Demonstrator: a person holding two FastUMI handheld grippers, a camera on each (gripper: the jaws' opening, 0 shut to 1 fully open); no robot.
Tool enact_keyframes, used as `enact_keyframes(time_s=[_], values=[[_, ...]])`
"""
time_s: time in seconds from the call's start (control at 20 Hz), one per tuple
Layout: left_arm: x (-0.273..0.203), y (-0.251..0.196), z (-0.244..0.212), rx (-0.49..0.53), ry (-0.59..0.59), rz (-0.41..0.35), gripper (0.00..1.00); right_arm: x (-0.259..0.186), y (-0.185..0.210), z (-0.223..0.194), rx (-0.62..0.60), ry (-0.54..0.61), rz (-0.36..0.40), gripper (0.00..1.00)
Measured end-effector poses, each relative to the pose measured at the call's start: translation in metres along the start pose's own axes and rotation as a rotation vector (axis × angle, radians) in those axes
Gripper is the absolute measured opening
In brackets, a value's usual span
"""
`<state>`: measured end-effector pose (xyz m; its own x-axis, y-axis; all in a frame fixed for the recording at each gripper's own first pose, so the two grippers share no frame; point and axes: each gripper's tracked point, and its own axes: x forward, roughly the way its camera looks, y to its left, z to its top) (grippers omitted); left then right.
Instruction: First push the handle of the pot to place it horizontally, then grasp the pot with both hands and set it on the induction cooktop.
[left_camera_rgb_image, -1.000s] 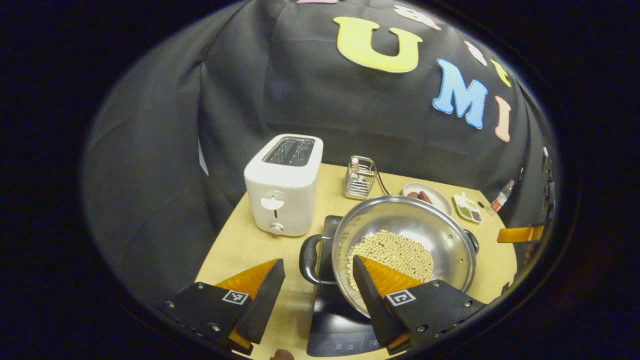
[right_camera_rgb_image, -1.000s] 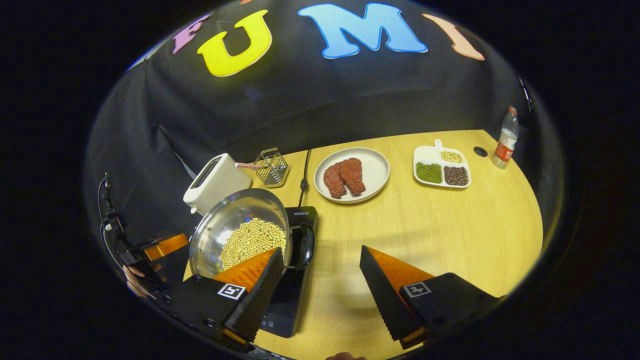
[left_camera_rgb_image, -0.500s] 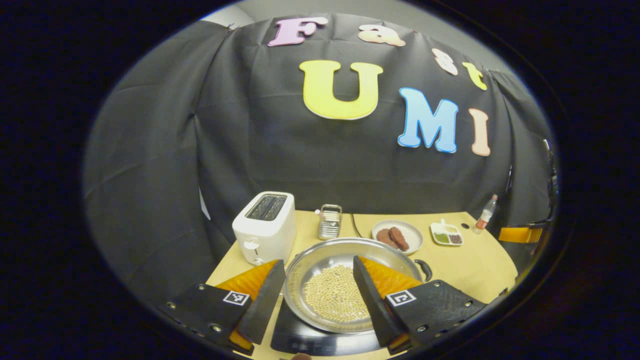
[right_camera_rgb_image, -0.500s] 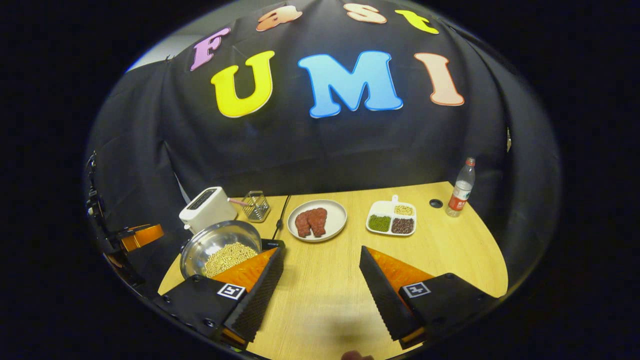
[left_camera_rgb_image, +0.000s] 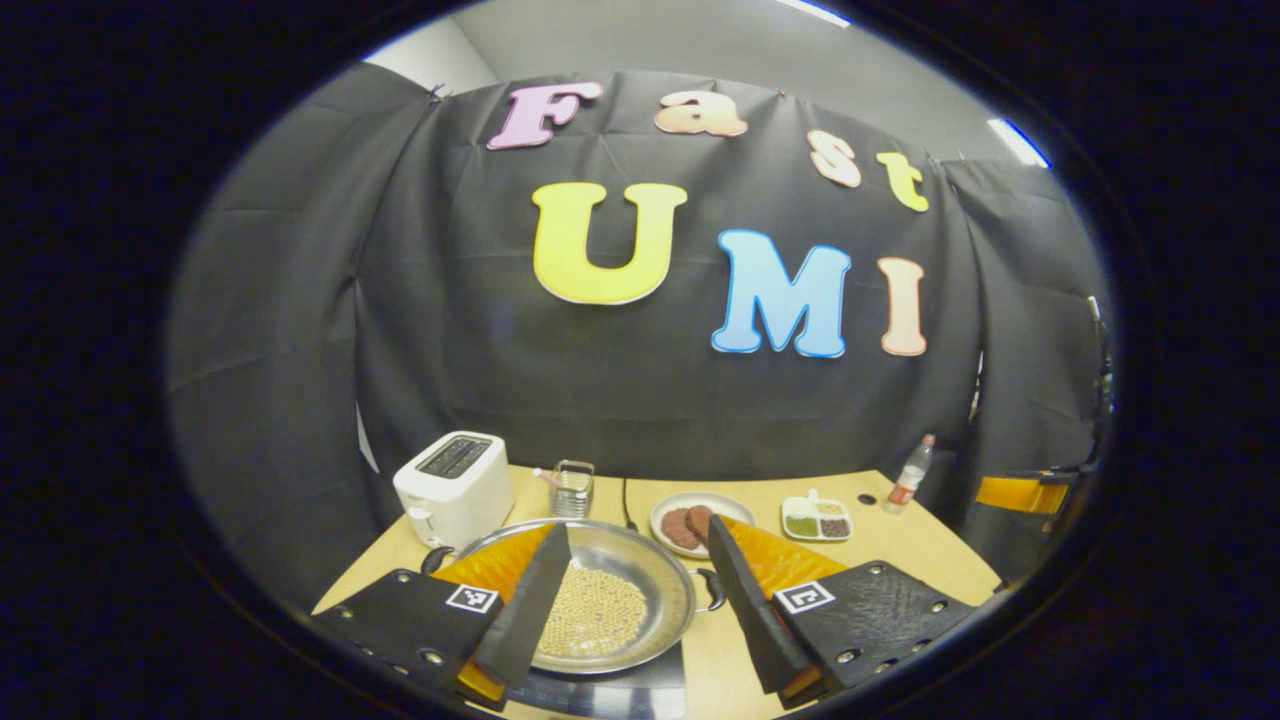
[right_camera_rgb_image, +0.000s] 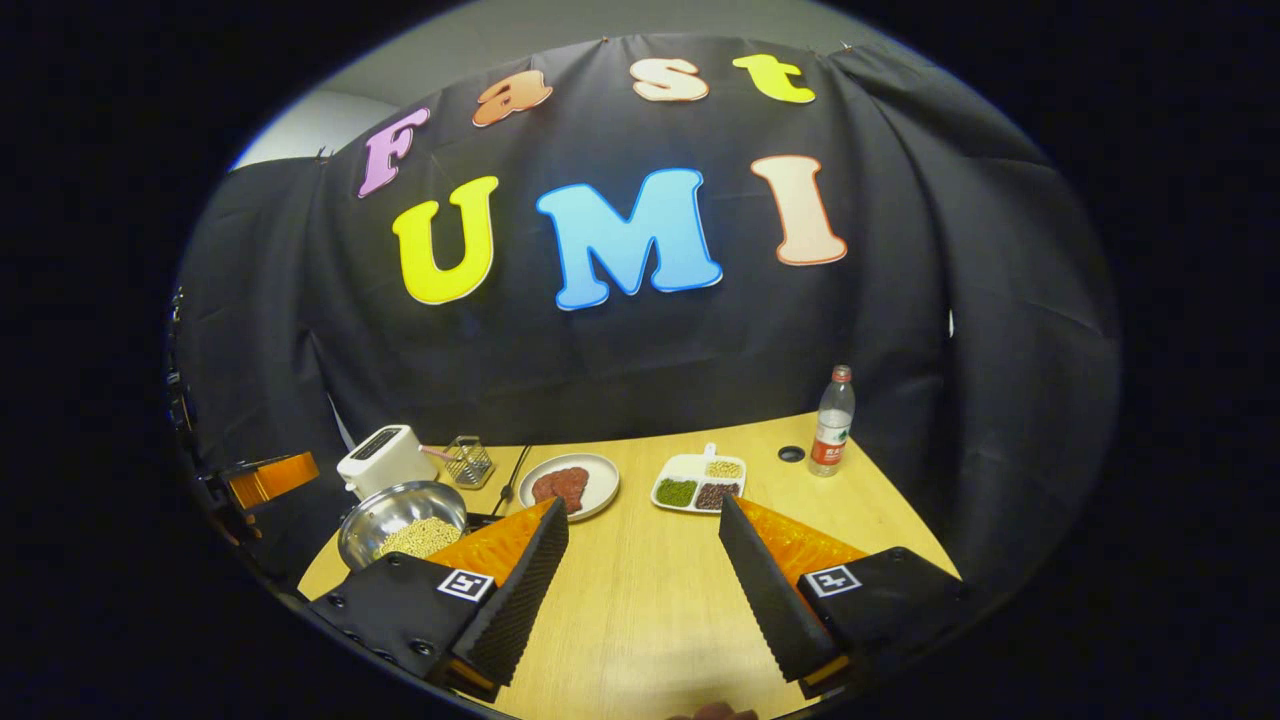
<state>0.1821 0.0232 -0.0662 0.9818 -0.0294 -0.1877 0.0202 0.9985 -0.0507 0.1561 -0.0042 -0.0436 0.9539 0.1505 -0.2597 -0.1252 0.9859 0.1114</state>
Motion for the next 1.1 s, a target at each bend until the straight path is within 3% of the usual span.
enact_keyframes(time_s=[0.35,0.65,0.9,1.1], values=[[-0.052,-0.057,0.061,0.011,-0.204,0.04,0.82,-0.051,-0.056,0.041,-0.028,-0.175,-0.078,0.96],[-0.095,-0.093,0.065,0.016,-0.273,0.1,0.82,-0.096,-0.079,0.058,-0.084,-0.322,-0.109,0.96],[-0.127,-0.123,0.031,-0.004,-0.24,0.14,0.82,-0.111,-0.074,0.021,-0.136,-0.245,-0.034,0.97],[-0.153,-0.148,0.003,0.002,-0.173,0.141,0.84,-0.126,-0.058,0.017,-0.132,-0.234,0.06,0.97]])
